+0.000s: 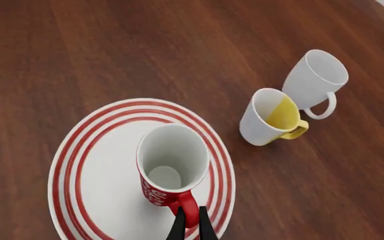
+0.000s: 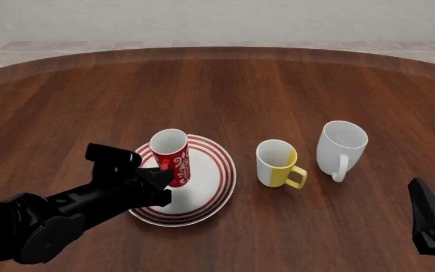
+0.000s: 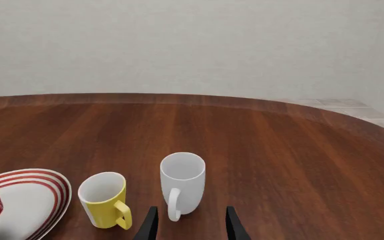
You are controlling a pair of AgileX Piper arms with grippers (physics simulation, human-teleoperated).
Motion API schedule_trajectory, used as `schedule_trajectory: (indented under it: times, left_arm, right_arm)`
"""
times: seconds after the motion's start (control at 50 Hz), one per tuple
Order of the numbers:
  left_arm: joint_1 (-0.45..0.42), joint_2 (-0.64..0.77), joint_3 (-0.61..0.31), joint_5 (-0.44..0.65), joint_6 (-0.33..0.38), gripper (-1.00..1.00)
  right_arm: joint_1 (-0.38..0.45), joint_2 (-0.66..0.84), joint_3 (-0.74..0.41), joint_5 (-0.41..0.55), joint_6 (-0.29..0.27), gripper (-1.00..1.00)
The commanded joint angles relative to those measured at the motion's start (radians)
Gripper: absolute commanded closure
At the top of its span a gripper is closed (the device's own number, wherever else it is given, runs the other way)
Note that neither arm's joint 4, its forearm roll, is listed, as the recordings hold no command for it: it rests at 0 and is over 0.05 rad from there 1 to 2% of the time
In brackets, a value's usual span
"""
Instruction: Pick up the red mug and put it on the plate
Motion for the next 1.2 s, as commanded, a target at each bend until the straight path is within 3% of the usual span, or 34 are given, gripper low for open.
schedule_trajectory:
  times: [0.02,1.2]
  left_arm:
    - [0.002,0.016,-0.003,-0.017,0.004,1.0]
    - [0.011,0.107,0.008,-0.095,0.002,1.0]
  right_arm:
    - [0.0,0.002,0.0,-0.002,0.0,-1.0]
    - [-0.001,0.014,0.0,-0.01,0.008,-1.0]
